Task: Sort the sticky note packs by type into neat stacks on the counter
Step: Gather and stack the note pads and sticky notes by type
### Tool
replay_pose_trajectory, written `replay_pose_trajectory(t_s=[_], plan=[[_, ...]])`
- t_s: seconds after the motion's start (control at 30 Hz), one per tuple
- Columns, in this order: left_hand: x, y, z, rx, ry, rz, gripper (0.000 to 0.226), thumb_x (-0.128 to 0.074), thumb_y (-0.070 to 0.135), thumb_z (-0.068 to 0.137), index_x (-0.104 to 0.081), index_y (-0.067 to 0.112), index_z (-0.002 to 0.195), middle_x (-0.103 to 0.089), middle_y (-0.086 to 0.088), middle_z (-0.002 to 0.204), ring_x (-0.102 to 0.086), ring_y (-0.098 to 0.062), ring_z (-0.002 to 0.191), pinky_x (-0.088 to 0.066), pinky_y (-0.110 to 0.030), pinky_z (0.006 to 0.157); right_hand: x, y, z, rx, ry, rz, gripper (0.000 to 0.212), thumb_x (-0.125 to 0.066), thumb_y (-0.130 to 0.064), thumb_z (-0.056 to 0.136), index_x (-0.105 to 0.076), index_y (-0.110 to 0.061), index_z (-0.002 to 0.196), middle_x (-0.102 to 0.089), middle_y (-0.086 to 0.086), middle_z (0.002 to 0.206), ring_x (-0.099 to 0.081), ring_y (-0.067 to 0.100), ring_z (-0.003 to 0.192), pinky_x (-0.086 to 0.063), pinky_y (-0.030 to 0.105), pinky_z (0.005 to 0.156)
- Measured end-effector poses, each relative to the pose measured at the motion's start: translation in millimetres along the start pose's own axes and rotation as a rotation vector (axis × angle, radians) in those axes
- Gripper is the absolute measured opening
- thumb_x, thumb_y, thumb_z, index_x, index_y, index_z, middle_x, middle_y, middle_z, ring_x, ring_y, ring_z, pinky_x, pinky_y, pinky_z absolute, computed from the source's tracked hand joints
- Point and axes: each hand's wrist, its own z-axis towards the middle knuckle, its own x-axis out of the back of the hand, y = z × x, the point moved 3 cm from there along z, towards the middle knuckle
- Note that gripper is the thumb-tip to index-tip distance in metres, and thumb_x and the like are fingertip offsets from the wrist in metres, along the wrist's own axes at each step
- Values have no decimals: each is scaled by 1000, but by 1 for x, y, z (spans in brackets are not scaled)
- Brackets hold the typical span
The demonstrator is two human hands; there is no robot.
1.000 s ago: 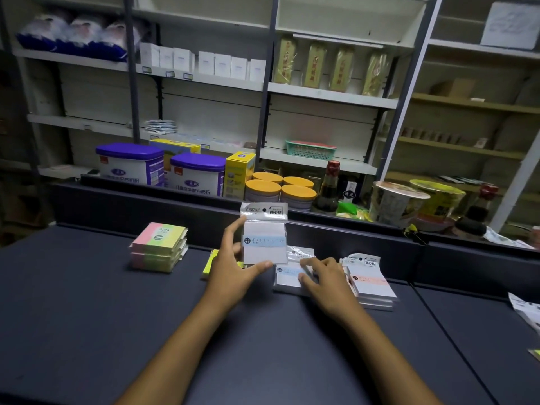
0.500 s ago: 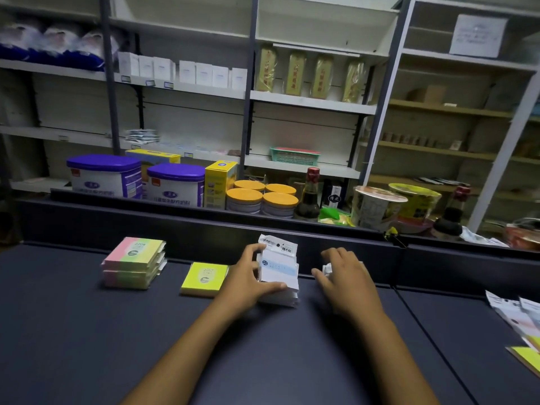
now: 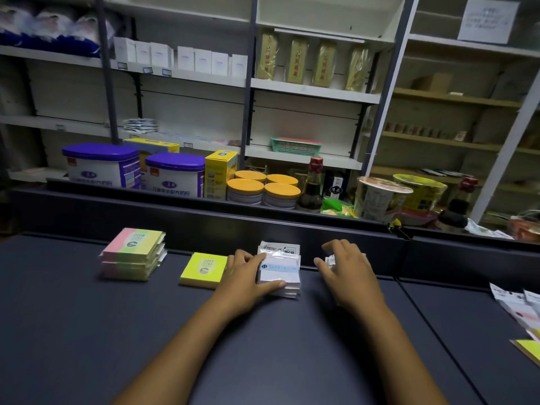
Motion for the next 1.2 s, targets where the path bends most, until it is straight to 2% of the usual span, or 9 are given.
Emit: replay_pose_trajectory(t_s=[0.13,0.23,0.33,0.43,0.67,1.0,1.2], plan=[[2,3,-2,-5,3,40,84,-65,64,80,-35,28,149,-36,0,133,-34,-18,126,-34,-35,110,1,-2,-8,9,-18,28,35,-56,-41,96,-56,-21,125,-57,-5,126,-48,17,119,-39,32,97],[8,10,-7,-44,34,47,79,-68,60,80,-40,25,145,-36,0,133,-35,-18,126,-36,-34,109,7,2,-20,-12,-27,86,32,-57,-38,96,-56,-21,124,-56,-5,124,-49,17,117,-40,31,96],[17,23,-15,-130,110,112,67,-67,58,83,-47,25,138,-42,1,130,-41,-17,123,-41,-32,103,21,12,-34,-8,-31,86,30,-57,-36,95,-57,-21,121,-57,-6,124,-50,17,117,-42,34,98],[21,50,-25,-230,161,207,52,-62,57,86,-54,29,128,-48,6,125,-47,-14,118,-44,-29,90,43,35,-50,-13,-59,6,33,-56,-37,95,-54,-21,124,-56,-6,125,-48,17,117,-42,35,98],[-14,150,-41,-384,79,325,38,-55,56,91,-56,30,118,-58,7,116,-53,-15,112,-45,-31,85,109,110,-94,-110,-107,-106,39,-55,-47,95,-49,-26,127,-54,-6,126,-48,15,121,-44,34,99],[-97,307,-90,-496,-41,314,37,-51,54,95,-57,27,119,-59,5,119,-54,-16,113,-50,-37,90,218,242,-185,-240,-119,-207,43,-52,-54,95,-51,-23,125,-56,-3,127,-49,19,120,-44,35,94],[-147,388,-124,-511,-38,248,32,-49,52,96,-57,29,117,-59,9,115,-55,-14,109,-50,-33,82,270,313,-228,-258,-108,-208,43,-53,-53,95,-52,-20,123,-57,0,128,-50,21,120,-44,36,96]])
